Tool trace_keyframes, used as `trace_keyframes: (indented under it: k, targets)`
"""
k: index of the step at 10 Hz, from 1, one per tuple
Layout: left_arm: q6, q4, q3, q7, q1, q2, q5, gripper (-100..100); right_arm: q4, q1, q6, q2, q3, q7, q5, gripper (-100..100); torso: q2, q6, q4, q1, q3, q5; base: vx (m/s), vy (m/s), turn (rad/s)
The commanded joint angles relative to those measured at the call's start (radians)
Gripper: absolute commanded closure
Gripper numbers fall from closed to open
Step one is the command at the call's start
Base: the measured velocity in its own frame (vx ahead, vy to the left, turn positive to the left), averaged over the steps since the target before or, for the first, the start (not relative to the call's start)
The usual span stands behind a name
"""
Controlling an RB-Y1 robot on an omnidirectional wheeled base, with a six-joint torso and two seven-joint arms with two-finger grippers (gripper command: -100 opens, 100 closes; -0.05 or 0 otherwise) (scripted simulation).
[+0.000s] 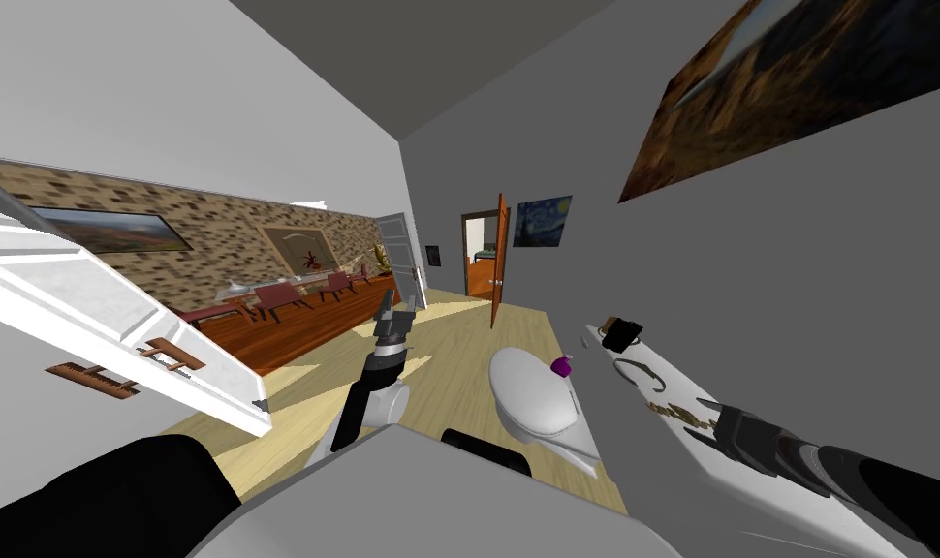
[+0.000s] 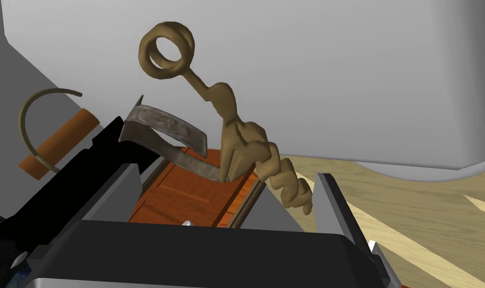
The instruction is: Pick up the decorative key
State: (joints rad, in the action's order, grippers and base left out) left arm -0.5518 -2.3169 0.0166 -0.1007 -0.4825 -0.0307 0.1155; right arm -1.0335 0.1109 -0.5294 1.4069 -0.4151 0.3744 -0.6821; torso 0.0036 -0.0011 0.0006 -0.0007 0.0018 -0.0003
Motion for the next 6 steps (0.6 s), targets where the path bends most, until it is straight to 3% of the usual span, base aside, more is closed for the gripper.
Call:
trace_keyframes:
  k: [1, 3, 6]
  targets:
    - [0.000, 0.000, 0.000, 0.000, 0.000, 0.000, 0.000, 0, 0.045, -0.015, 0.007, -0.015, -0.009, -0.018, 0.000, -100, 0.000, 0.000, 0.000, 0.000, 0.000, 0.000, -0.146, -0.029, 0.332]
    - [0.000, 0.000, 0.000, 0.000, 0.000, 0.000, 0.000, 0, 0.063, -0.017, 0.013, -0.021, -0.011, -0.026, 0.002, -100, 0.004, 0.002, 0.001, -0.001, 0.003, 0.000, -0.097, -0.027, 0.138]
    - [0.000, 0.000, 0.000, 0.000, 0.000, 0.000, 0.000, 0, 0.116, -0.021, 0.029, -0.038, -0.018, -0.051, 0.008, -100, 0.003, 0.001, 0.001, -0.001, 0.002, 0.000, -0.104, -0.024, 0.263]
